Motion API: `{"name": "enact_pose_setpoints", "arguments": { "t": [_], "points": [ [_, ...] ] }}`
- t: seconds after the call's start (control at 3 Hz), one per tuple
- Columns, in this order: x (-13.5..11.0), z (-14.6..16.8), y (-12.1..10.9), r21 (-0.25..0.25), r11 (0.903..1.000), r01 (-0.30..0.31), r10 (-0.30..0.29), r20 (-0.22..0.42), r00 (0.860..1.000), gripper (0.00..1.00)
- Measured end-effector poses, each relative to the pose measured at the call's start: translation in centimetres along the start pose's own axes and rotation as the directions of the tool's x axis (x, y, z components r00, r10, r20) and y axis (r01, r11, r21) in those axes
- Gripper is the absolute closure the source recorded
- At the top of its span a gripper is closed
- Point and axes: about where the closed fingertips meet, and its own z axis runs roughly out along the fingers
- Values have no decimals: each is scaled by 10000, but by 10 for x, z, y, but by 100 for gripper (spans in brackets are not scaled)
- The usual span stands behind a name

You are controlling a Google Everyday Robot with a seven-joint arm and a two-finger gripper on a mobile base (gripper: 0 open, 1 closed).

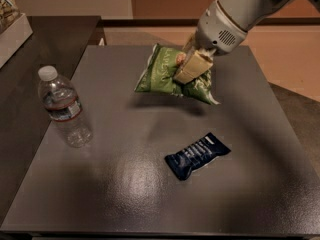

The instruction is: Move green jalapeno chip bag near rxbar blueberry

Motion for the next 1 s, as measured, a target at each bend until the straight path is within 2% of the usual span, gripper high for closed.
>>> {"name": "enact_pose_setpoints", "arguments": {
  "t": [0.33, 1.0],
  "points": [
    [-5, 15, 13, -274, 9985, 467, -476, -357, 9982, 100],
    [-20, 49, 37, -928, 9873, 1292, -1375, -899, 9864, 100]
  ]
}}
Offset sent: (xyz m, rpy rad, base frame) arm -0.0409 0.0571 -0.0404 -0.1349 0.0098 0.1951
